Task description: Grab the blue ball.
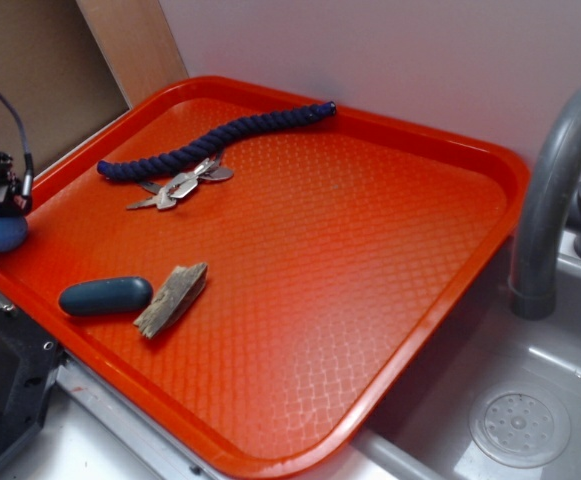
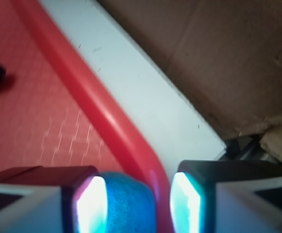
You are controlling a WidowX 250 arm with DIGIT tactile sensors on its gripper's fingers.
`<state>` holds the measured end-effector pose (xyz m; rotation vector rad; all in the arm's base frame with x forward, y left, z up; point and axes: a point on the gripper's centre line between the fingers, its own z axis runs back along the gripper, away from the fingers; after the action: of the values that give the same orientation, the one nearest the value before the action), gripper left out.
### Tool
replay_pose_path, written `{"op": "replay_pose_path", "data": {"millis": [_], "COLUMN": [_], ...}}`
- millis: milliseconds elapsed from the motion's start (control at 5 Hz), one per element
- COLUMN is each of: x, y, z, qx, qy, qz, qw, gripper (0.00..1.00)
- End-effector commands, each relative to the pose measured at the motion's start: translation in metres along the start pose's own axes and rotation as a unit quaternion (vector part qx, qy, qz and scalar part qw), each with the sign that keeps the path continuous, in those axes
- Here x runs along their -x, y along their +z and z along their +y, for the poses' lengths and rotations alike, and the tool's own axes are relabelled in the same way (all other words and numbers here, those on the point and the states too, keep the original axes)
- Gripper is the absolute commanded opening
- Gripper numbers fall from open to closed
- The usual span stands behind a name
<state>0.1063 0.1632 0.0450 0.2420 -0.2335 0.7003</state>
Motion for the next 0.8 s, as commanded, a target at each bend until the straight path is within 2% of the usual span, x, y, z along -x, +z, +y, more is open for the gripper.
{"op": "replay_pose_path", "data": {"millis": [0, 200, 600], "x": [0.032, 0.038, 0.043], "y": [0.028, 0.039, 0.045], "z": [-0.006, -0.015, -0.025], "qx": [0.031, 0.043, 0.039], "qy": [-0.027, -0.036, -0.038], "qz": [0.023, 0.020, 0.020], "qw": [0.999, 0.998, 0.998], "gripper": [0.00, 0.00, 0.00]}}
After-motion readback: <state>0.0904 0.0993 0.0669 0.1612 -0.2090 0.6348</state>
